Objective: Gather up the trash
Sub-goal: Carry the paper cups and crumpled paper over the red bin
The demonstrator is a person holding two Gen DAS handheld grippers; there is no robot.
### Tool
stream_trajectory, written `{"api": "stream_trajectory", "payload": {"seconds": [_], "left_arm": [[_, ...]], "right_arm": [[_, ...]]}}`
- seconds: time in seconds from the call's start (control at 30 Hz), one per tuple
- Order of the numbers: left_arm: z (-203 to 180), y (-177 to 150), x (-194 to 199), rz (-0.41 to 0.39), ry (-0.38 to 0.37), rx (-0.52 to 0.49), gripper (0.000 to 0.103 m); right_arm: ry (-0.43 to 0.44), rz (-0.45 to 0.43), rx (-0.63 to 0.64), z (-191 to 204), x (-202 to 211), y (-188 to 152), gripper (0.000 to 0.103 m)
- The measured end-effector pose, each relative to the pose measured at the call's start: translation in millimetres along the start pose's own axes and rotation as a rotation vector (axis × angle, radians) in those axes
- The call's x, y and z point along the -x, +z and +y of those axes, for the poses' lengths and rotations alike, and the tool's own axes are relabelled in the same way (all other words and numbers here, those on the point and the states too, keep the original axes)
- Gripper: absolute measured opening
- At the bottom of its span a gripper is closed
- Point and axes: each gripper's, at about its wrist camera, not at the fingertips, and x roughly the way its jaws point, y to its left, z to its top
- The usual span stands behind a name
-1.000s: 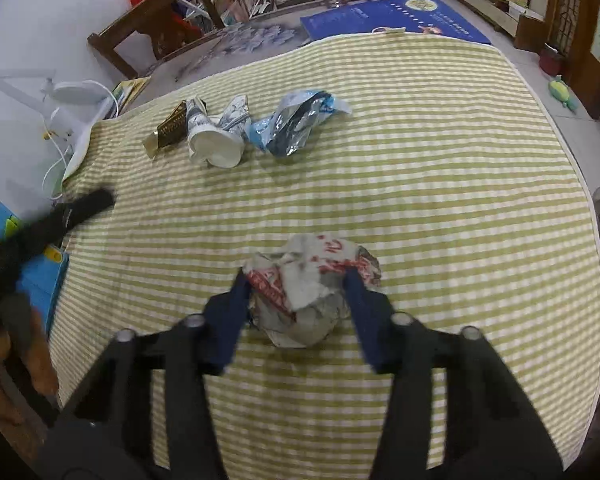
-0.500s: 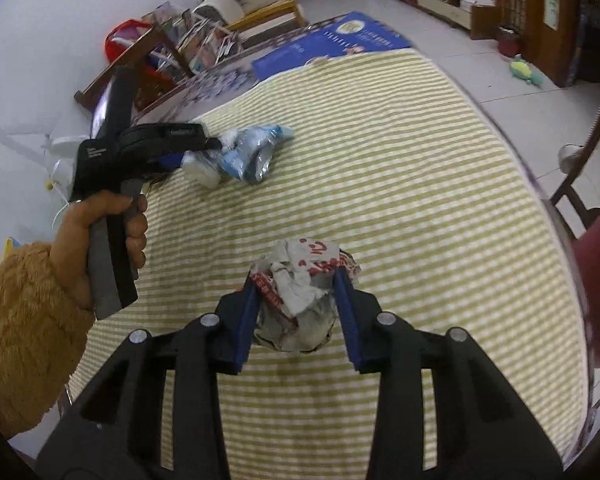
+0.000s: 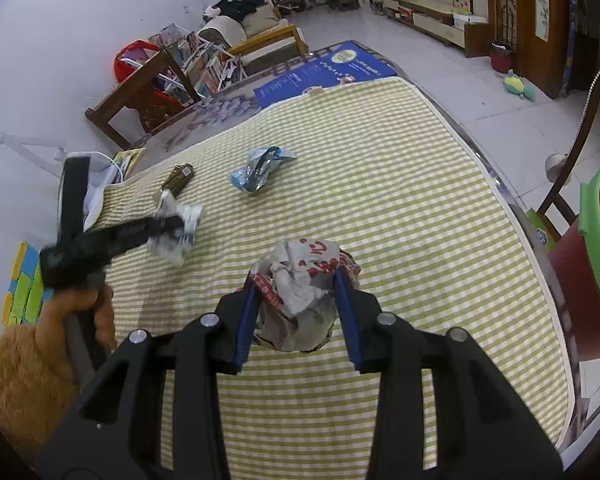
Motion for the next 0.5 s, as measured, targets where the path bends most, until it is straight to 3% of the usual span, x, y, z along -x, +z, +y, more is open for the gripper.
{"api": "stream_trajectory", "payload": {"seconds": [0.27,0.5], "left_arm": [[-15,-36,43,-0.046,-0.017,-0.086,0.035],[-21,-62,37,0.012,-0.015,-0.101,0.035]], "right_arm": [[0.018,-0.023,0.039,10,16,-3,0.036],[0.012,-0.020,0.037,5,23,-10,0.036]]}}
